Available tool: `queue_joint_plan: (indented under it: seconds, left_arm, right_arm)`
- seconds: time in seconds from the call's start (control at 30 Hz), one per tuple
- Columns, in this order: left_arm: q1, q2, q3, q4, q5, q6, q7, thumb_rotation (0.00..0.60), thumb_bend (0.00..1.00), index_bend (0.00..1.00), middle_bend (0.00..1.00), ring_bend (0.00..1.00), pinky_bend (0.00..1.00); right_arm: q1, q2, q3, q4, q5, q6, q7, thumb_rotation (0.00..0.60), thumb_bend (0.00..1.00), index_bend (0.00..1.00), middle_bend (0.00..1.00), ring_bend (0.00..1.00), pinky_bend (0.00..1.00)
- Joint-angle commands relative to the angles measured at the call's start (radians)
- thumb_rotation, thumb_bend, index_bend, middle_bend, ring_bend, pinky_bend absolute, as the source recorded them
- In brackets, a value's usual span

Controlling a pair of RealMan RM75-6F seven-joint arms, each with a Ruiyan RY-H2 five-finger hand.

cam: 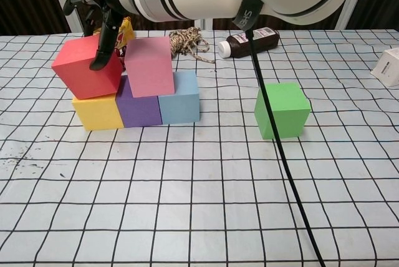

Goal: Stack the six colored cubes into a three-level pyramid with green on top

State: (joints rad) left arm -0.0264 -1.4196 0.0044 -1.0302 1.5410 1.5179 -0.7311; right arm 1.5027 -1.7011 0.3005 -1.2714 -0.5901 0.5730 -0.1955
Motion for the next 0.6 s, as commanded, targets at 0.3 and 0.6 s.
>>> queue_joint_plan:
  seconds: [0.3, 0.6]
  left_arm:
    - [-0.002, 0.001, 0.001, -0.003, 0.003, 0.000, 0.003, 0.600, 0.00, 0.04, 0.18, 0.00, 0.05]
    - [-0.003, 0.000, 0.002, -0.005, 0.004, -0.002, 0.006, 0.600, 0.00, 0.04, 0.18, 0.00, 0.05]
  right_arm:
    - [-0.005, 0.025, -0.009, -0.029, 0.007, 0.004, -0.005, 0.600, 0.13, 0.00, 0.25, 0.00, 0.00]
    - [-0.012, 0.038, -0.006, -0.054, 0.005, 0.022, 0.000, 0.600, 0.12, 0.00, 0.24, 0.00, 0.00]
